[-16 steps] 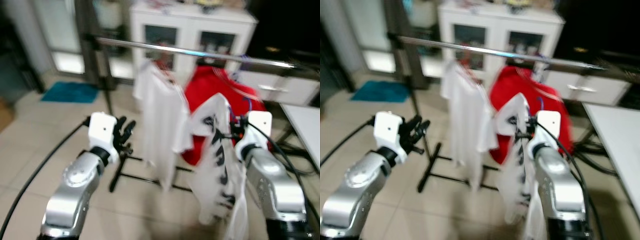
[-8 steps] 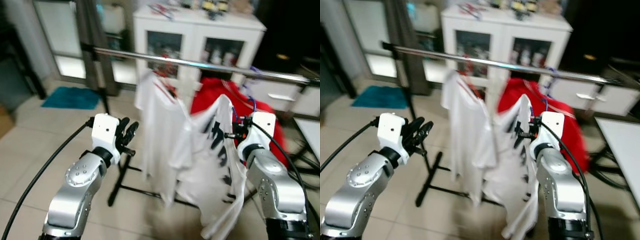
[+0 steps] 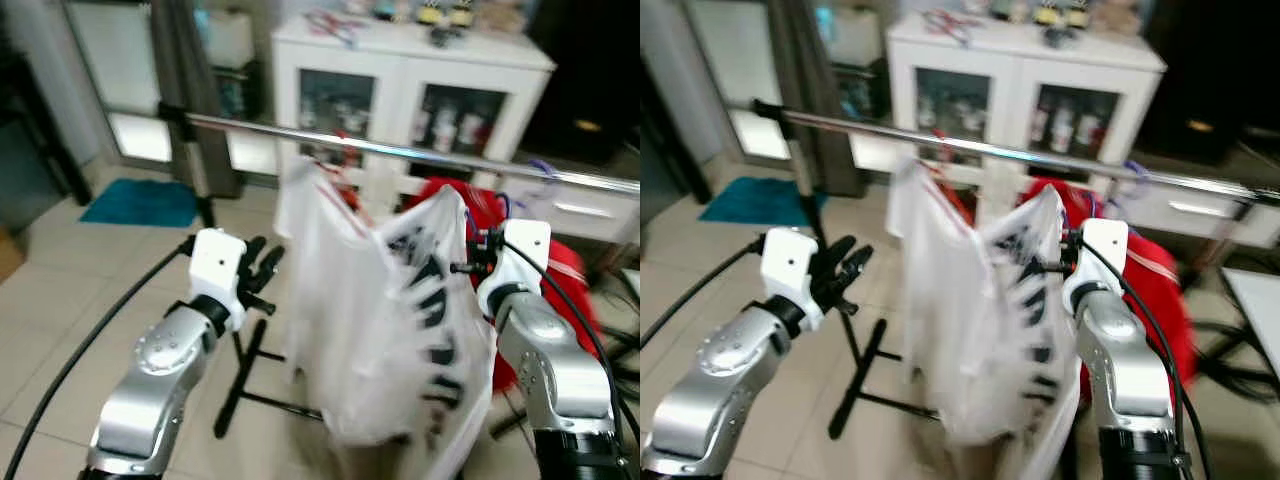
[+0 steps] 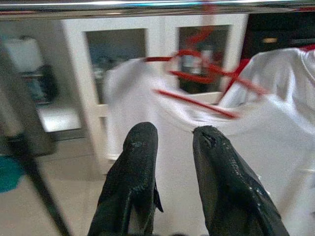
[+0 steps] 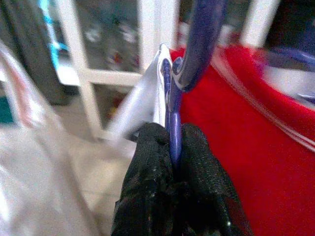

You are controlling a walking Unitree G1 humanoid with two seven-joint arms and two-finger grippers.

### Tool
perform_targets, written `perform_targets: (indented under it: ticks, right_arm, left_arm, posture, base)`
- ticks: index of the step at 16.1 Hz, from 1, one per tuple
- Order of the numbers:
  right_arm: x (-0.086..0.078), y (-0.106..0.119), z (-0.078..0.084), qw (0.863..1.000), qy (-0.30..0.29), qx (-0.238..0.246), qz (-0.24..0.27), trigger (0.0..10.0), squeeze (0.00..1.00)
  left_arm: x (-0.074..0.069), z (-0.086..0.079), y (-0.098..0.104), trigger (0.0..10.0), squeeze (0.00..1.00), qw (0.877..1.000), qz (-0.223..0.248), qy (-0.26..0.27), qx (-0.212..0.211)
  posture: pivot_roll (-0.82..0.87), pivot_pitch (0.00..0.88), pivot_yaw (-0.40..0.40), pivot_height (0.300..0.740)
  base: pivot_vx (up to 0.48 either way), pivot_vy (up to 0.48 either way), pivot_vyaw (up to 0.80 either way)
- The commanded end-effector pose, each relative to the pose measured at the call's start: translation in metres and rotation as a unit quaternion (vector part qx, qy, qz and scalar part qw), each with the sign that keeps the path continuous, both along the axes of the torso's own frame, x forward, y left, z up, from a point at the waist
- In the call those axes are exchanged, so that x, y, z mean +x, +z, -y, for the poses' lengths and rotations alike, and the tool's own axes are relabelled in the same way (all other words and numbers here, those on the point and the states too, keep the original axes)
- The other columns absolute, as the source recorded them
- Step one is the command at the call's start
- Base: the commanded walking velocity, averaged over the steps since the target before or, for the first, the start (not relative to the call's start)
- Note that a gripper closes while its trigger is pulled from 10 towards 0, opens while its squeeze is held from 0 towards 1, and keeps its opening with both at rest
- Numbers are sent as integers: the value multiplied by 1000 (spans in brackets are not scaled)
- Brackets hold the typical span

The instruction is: Hang hanger

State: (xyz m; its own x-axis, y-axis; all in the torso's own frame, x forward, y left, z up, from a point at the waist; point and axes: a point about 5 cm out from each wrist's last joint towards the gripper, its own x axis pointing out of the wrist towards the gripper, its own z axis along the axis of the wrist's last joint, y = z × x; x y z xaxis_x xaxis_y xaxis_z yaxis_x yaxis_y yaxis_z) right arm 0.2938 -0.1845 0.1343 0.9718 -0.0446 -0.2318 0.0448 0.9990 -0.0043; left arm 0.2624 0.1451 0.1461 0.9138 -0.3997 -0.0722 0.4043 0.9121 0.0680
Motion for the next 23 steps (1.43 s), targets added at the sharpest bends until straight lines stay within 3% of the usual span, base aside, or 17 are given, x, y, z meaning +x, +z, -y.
perform_targets:
  ticks: [1,3,6,7,14,16,19,20,23]
  right_arm:
    - [5,11,-9,999,22,3,27,10000,0]
    - [8,17,-9,999,26,1,42,10000,0]
    - [18,36,-11,994,40,14,96,10000,0]
    - [20,37,-12,994,42,15,99,10000,0]
    - [55,27,-25,995,89,-25,22,10000,0]
    - [62,29,-26,995,90,-25,24,10000,0]
    - [77,31,-26,997,73,-15,15,10000,0]
    - [78,27,-26,997,70,-17,-1,10000,0]
    - [73,12,-29,995,89,-22,-41,10000,0]
  left_arm:
    - [0,-4,2,10000,0,1000,3,6,6]
    - [-1,-1,3,10000,0,1000,7,-6,6]
    - [-10,15,9,10000,0,995,18,-92,-16]
    - [-11,17,10,10000,0,995,19,-99,-19]
    - [-17,24,7,10000,0,988,-2,-157,-6]
    - [-18,25,7,10000,0,986,-3,-165,-5]
    - [-26,35,10,10000,0,973,-4,-231,-9]
    - [-28,38,9,10000,0,966,-7,-258,-8]
    - [-29,38,8,10000,0,963,-12,-268,-6]
  posture:
    - [90,0,-40,740]
    - [93,0,-42,740]
    - [96,0,-38,740]
    - [96,0,-38,740]
    - [110,0,-37,740]
    - [113,0,-37,740]
    - [118,0,-36,740]
    - [118,0,-35,740]
    - [113,0,-26,740]
  base:
    - [401,0,0]
    - [379,0,0]
    - [0,0,0]
    - [0,0,0]
    - [0,0,0]
    - [0,0,0]
    - [0,0,0]
    - [0,0,0]
    - [0,0,0]
